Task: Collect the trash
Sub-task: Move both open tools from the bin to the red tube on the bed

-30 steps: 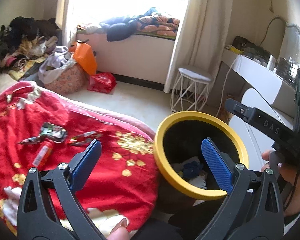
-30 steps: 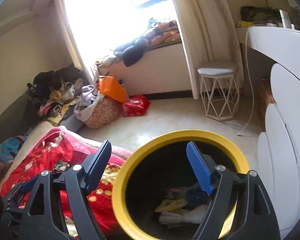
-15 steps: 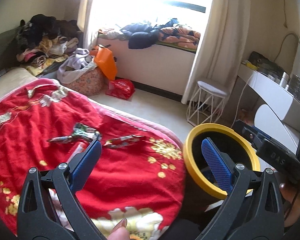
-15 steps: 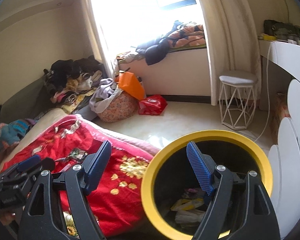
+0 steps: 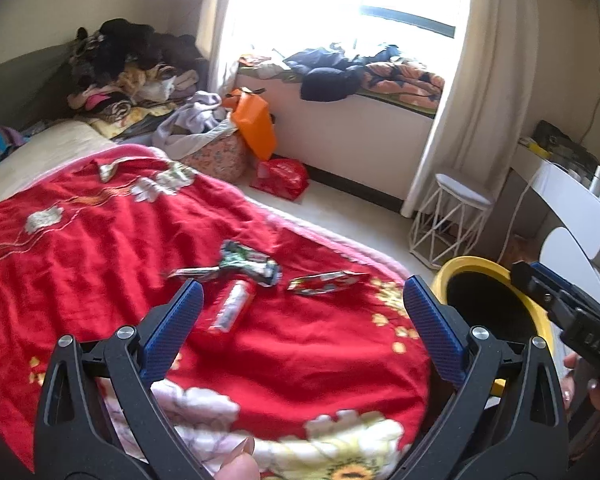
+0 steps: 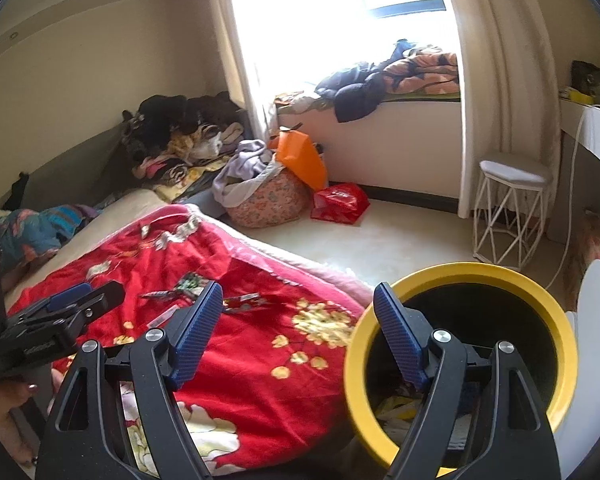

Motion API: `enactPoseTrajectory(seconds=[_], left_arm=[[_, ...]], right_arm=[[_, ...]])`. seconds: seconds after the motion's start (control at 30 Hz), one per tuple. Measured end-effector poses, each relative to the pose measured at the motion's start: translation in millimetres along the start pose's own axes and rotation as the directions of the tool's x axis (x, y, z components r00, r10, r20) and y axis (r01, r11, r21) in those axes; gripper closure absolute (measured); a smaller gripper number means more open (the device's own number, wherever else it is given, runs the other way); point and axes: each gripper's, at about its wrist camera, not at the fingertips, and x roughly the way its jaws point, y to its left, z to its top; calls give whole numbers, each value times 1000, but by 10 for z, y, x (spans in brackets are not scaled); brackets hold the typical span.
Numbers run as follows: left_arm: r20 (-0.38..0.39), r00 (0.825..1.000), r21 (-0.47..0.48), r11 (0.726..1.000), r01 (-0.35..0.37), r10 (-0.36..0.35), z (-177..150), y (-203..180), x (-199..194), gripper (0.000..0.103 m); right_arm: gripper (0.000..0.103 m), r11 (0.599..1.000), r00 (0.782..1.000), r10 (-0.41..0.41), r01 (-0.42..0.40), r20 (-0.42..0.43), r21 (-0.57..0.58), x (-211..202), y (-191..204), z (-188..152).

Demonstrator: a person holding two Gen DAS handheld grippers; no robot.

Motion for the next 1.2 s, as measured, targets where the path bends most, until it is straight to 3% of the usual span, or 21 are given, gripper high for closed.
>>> enactPoseTrajectory(seconds=[0.33,0.73,1.2], left_arm=[[-24,998,-82,995,-64,63,-65,464,95,11],[-89,993,-97,992,-80,71,-180,672,409,11],[-183,981,-104,991,-83,63,-284,738,818,27]], right_arm=[[28,998,996,53,-56,-67,-41,364,235,26],[28,997,977,66,-72,-202,-20,1213,294,-23],[50,995,943,88,-95,-322,-5,1912,241,-163]])
